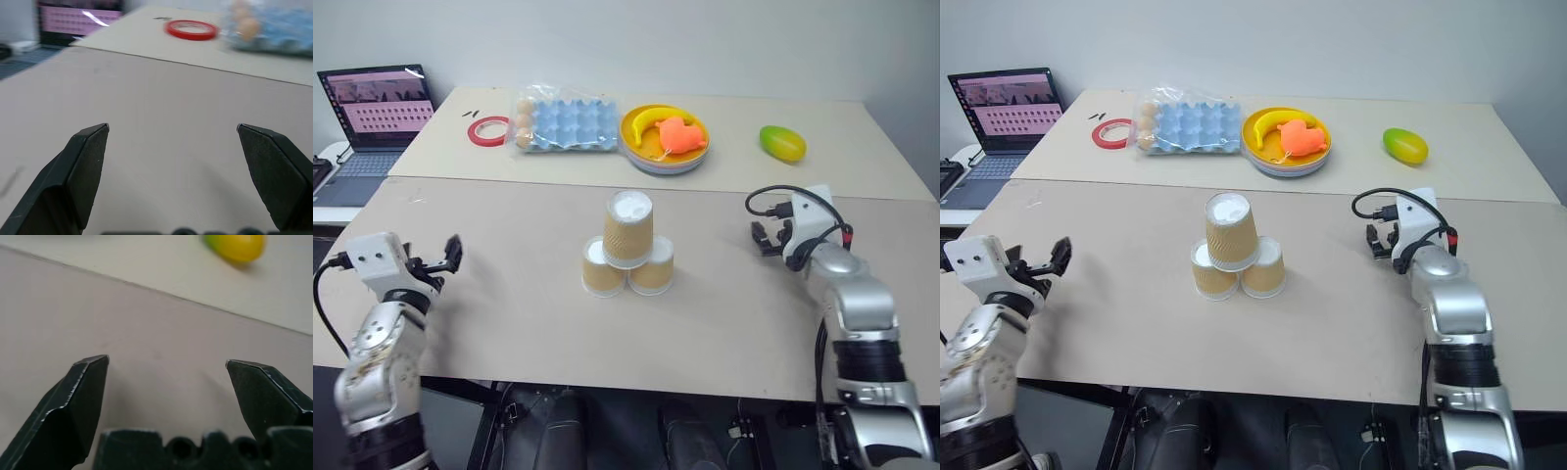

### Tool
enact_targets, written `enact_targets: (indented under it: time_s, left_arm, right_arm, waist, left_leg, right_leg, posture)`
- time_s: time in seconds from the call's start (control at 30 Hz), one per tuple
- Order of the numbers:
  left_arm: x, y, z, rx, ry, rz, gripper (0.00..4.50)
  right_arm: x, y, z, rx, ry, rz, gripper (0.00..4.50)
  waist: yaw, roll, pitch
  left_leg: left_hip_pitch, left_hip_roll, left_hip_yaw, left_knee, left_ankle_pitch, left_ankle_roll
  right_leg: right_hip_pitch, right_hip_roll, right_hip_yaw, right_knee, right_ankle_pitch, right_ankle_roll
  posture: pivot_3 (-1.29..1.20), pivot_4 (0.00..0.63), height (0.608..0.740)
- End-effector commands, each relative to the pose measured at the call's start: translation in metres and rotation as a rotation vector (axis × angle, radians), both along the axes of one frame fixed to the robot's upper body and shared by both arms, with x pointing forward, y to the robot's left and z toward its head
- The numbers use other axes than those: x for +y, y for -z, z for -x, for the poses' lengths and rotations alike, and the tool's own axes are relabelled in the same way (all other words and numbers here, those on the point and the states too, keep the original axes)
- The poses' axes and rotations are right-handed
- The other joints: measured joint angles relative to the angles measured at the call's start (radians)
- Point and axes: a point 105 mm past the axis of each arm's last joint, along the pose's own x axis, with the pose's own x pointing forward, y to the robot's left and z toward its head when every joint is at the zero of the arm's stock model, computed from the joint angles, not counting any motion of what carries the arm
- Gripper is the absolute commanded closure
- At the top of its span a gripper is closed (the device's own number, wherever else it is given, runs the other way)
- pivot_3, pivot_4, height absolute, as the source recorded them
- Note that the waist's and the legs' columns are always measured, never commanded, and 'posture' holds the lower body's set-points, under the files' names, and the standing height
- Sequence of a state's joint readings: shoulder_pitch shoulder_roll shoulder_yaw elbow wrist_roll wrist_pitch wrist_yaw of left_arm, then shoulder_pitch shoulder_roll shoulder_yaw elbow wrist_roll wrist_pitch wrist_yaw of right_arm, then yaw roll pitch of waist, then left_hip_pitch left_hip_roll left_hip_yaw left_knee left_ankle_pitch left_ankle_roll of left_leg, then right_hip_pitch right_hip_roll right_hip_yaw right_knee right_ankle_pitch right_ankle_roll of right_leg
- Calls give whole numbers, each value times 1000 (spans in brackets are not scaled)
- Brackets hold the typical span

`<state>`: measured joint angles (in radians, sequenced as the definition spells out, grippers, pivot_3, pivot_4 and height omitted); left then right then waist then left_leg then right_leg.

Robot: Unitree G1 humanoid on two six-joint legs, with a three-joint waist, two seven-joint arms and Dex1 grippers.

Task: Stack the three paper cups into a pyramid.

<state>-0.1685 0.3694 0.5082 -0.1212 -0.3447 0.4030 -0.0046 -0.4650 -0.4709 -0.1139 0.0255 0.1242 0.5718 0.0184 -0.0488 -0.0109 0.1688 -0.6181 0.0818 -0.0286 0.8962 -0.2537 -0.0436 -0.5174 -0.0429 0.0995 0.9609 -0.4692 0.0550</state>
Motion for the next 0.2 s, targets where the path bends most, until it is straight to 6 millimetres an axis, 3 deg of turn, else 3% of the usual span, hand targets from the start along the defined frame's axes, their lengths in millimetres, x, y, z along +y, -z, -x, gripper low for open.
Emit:
enact_targets:
  time_s: [0.03,0.1,0.2]
  left_arm:
    - [11,6,-8,-74,-145,17,0]
    - [9,16,-15,-64,-164,26,0]
    - [5,18,-23,-77,-142,13,0]
  right_arm:
    - [-13,5,10,-162,164,-55,12]
    - [-17,27,17,-142,245,-81,12]
    - [-18,45,23,-133,286,-100,12]
  waist:
    - [3,-2,-1]
    - [6,-2,-3]
    - [5,0,-7]
  left_leg:
    - [0,0,0,1,0,0]
    - [-1,0,-1,2,0,0]
    - [-5,0,-1,7,0,0]
  right_leg:
    - [0,0,0,0,0,0]
    - [0,0,-1,2,0,0]
    - [-3,0,-1,5,0,0]
  posture:
    - [0,150,645]
    - [0,150,645]
    - [0,150,645]
